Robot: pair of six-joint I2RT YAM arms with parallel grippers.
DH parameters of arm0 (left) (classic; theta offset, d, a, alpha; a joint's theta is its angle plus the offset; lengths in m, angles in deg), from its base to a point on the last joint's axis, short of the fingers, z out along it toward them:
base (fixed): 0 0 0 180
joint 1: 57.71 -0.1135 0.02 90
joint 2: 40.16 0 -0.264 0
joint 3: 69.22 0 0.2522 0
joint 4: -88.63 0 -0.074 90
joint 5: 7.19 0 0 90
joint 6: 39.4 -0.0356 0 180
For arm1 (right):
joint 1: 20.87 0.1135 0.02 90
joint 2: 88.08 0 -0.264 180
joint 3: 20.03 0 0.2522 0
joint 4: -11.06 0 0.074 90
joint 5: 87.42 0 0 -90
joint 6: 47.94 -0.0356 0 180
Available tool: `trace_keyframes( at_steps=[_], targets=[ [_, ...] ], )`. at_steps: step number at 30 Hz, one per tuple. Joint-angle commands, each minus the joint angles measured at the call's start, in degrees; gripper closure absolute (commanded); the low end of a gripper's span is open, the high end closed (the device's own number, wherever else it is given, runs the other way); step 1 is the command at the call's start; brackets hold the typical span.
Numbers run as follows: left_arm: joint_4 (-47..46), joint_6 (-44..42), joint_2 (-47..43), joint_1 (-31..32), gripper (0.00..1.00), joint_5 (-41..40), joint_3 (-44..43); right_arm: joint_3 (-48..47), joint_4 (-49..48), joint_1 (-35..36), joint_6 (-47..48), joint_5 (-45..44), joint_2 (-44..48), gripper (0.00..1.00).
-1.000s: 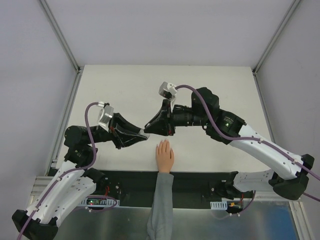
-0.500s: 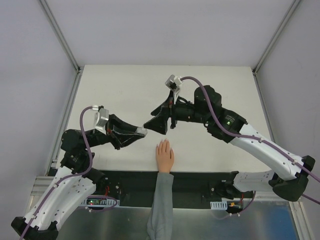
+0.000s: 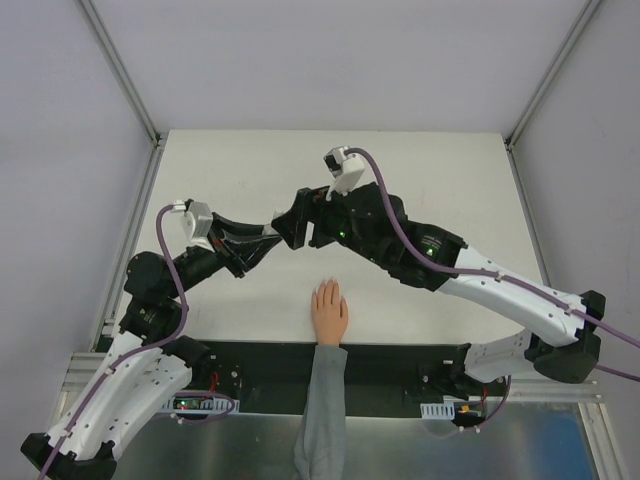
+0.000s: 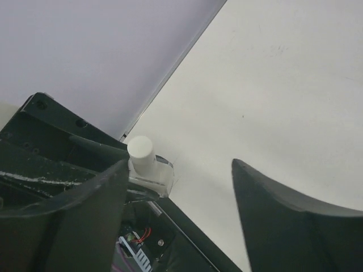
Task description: Paint the nails
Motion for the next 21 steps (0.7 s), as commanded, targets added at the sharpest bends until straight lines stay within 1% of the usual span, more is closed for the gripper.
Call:
trace_keyframes(
  at_steps=[1, 2, 4, 5, 8, 9, 10, 11, 12, 13, 14, 15, 16, 17, 18, 19, 20, 21],
  targets=[
    [-1.7, -1.0, -1.4, -0.1, 1.00, -2.8, -2.1, -6.4, -1.8, 1.3, -1.0, -4.6, -3.6, 0.34],
    [-1.7, -0.9, -1.5, 0.0, 1.00, -2.9, -2.0, -6.7, -2.2, 1.4, -1.4, -4.2, -4.1, 0.39],
    [-1.7, -0.9, -1.7, -0.1, 1.00, -3.0, -2.0, -7.2, -3.3, 1.9, -1.2, -4.3, -5.0, 0.41],
    [-1.7, -1.1, -1.7, -0.1, 1.00, -2.9, -2.1, -7.6, -3.5, 2.1, -1.0, -3.9, -5.5, 0.48],
    [-1.1, -1.4, -2.1, -0.1, 1.00, -3.1, -2.2, -8.5, -3.0, 2.1, -0.8, -2.8, -6.5, 0.60],
    [-1.0, -1.2, -2.2, -0.1, 1.00, -3.0, -2.3, -8.4, -3.0, 2.1, -0.5, -1.9, -6.3, 0.69],
    [-1.0, -0.9, -2.4, -0.1, 1.00, -2.8, -2.4, -8.2, -3.2, 2.0, 0.0, -1.4, -5.9, 0.72],
    [-1.0, -0.6, -2.4, -0.1, 1.00, -1.8, -2.4, -7.1, -3.5, 2.0, 0.6, -0.9, -5.4, 0.78],
    [-1.1, 0.2, -2.3, -0.1, 1.00, -0.9, -2.5, -6.3, -4.8, 1.9, 2.0, 0.7, -4.8, 0.92],
    [-1.3, 0.6, -2.3, -0.1, 1.00, 0.3, -2.8, -5.2, -5.8, 1.6, 6.2, 2.5, -2.9, 0.99],
    [-2.0, 1.3, -2.3, -0.1, 1.00, 4.4, -2.8, -2.9, -7.2, 0.9, 9.2, 11.6, -2.0, 0.99],
    [-3.2, 3.1, -2.3, -0.1, 1.00, 6.9, -2.6, -1.4, -10.7, -2.2, 11.8, 20.9, -0.9, 1.00],
    [-6.0, 4.2, -2.4, -0.1, 1.00, 10.0, -2.4, -0.2, -13.2, -4.4, 15.9, 32.6, -0.2, 0.99],
    [-8.1, 7.5, -2.4, -0.1, 1.00, 16.4, -1.9, 2.7, -20.8, -6.6, 16.0, 59.3, 0.2, 1.00],
    [-11.2, 9.5, -2.4, -0.1, 1.00, 19.9, -1.5, 3.9, -24.4, -9.1, 15.9, 66.9, 0.1, 1.00],
    [-17.5, 11.8, -2.5, -0.1, 1.00, 21.9, 0.1, 4.0, -24.7, -10.0, 13.5, 68.8, 0.0, 1.00],
    [-20.5, 15.9, -2.7, -0.1, 1.00, 22.8, 1.1, 3.5, -24.3, -10.6, 13.4, 71.6, -0.5, 1.00],
    [-22.2, 17.0, -3.4, -0.1, 1.00, 23.0, 2.0, 3.6, -24.2, -11.1, 13.1, 72.2, -0.6, 0.99]
  ],
)
